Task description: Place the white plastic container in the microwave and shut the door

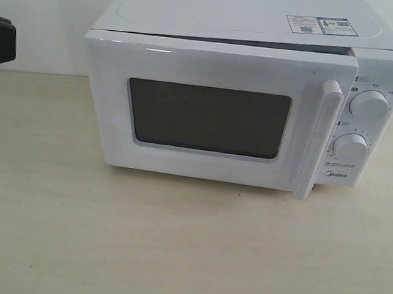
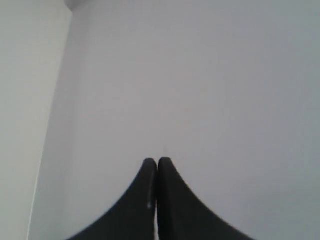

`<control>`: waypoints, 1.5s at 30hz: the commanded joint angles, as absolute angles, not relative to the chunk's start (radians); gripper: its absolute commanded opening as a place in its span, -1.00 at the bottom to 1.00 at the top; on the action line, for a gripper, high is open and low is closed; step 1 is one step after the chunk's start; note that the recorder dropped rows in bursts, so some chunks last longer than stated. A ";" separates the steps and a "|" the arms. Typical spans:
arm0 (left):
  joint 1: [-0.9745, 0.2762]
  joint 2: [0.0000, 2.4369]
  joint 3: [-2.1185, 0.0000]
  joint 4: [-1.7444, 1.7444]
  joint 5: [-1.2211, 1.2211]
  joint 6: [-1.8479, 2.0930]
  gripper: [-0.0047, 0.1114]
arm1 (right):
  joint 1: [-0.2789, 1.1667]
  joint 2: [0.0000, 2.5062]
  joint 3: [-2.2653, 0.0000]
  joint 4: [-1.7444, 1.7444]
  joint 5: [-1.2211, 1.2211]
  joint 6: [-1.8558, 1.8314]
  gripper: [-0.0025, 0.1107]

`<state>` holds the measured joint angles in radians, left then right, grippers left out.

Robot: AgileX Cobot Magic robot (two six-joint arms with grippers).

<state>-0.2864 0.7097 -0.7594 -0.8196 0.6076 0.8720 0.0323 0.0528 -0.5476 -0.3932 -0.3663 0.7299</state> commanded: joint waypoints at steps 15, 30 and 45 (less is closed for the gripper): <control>-0.290 0.704 -0.751 -0.830 0.618 0.863 -0.85 | 0.032 0.377 -0.604 -0.778 0.018 1.074 -0.96; -0.290 0.704 -0.751 -0.852 0.618 0.863 -0.85 | 0.232 0.502 -0.604 -0.750 0.128 1.034 -0.96; -0.290 0.704 -0.751 -0.852 0.620 0.863 -0.85 | 0.800 0.699 -0.604 -0.269 0.496 0.727 -0.96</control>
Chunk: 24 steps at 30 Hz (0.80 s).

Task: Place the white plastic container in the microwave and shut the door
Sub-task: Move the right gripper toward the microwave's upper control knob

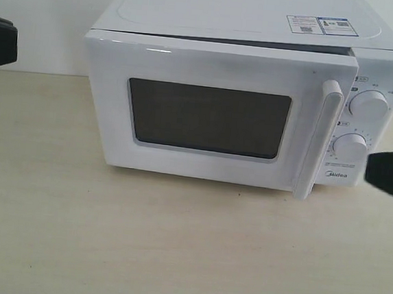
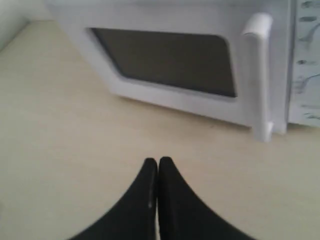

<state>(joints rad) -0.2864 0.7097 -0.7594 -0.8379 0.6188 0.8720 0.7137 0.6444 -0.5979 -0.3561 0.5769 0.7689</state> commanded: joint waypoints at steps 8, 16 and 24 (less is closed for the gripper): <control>-0.290 0.704 -0.751 -0.852 0.620 0.863 -0.85 | 0.856 0.961 -0.606 -0.196 0.132 0.492 -0.96; -0.290 0.704 -0.751 -0.852 0.617 0.863 -0.85 | 0.601 1.162 -0.606 -0.067 -0.239 0.485 -0.96; -0.290 0.704 -0.751 -0.852 0.617 0.863 -0.85 | 0.497 1.288 -0.606 0.136 -0.422 0.297 -0.96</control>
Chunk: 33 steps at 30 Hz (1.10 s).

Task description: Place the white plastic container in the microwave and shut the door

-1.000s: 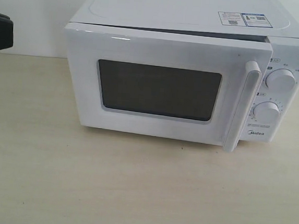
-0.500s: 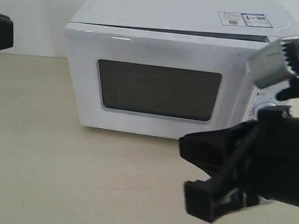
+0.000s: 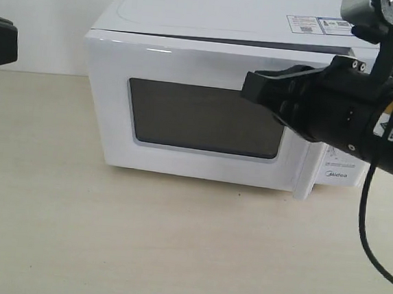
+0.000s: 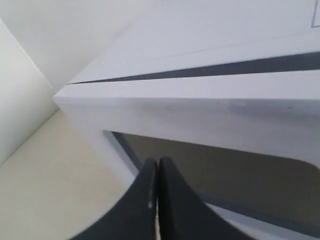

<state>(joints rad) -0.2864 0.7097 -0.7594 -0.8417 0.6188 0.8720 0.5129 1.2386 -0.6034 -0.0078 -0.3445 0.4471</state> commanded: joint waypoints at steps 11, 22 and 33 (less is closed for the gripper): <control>-0.290 0.704 -0.751 -0.852 0.621 0.863 -0.85 | 0.497 1.388 -0.605 0.441 -0.603 -0.062 -0.96; -0.290 0.704 -0.751 -0.850 0.621 0.863 -0.85 | 0.497 1.515 -0.607 0.495 -0.757 -0.075 -0.96; -0.290 0.704 -0.751 -0.848 0.617 0.863 -0.85 | 0.497 1.547 -0.641 0.545 -0.805 -0.122 -0.96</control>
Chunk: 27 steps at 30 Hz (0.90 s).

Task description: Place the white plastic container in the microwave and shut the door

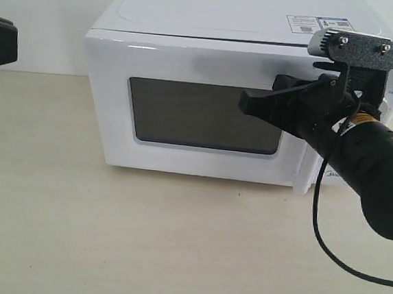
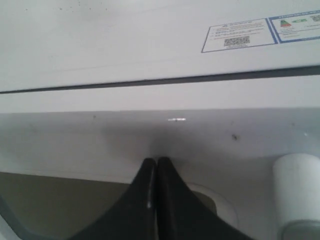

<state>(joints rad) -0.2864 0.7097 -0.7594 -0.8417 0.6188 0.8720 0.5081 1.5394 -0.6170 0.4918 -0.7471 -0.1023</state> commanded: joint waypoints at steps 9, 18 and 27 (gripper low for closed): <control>-0.290 0.704 -0.751 -0.848 0.617 0.863 -0.85 | 0.497 1.547 -0.650 0.578 -0.838 -0.168 -0.96; -0.290 0.704 -0.751 -0.849 0.619 0.863 -0.85 | 0.497 1.543 -0.686 0.562 -0.660 -0.207 -0.96; -0.290 0.704 -0.751 -0.849 0.619 0.863 -0.85 | 0.497 1.402 -0.555 0.531 -0.549 -0.173 -0.96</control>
<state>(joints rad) -0.2864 0.7097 -0.7594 -0.8417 0.6188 0.8720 0.5018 1.4316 -0.5915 0.5353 -0.5541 -0.1922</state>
